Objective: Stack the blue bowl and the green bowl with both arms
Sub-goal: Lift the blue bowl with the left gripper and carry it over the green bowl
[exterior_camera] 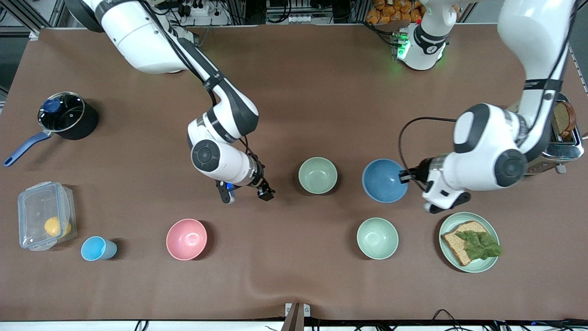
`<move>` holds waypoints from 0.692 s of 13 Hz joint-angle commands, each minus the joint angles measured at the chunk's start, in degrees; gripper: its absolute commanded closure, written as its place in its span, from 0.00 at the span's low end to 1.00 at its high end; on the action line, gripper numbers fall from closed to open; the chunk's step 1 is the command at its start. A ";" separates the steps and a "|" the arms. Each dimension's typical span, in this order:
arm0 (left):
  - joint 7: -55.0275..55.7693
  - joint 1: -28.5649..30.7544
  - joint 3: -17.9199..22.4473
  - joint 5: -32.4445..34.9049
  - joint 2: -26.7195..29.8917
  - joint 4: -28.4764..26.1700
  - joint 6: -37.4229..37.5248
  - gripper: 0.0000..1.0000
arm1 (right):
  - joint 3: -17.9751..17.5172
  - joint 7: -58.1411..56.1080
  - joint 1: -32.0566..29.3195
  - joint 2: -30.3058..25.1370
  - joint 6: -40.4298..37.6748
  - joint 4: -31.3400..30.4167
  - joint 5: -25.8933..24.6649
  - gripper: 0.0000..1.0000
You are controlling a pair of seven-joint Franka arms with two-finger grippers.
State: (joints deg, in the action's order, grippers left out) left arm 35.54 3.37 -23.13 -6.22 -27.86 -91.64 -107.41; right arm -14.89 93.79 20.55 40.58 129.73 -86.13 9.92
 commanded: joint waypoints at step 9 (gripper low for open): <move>18.24 -12.16 0.10 -0.55 -5.36 -0.47 -12.99 1.00 | 0.30 8.07 3.97 3.98 9.22 -0.09 -1.13 0.00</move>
State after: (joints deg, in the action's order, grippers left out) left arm 52.62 -8.33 -23.22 -6.24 -32.99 -91.94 -119.11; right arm -14.97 100.06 24.36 44.15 137.85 -86.24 9.92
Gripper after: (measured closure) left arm 0.952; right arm 0.000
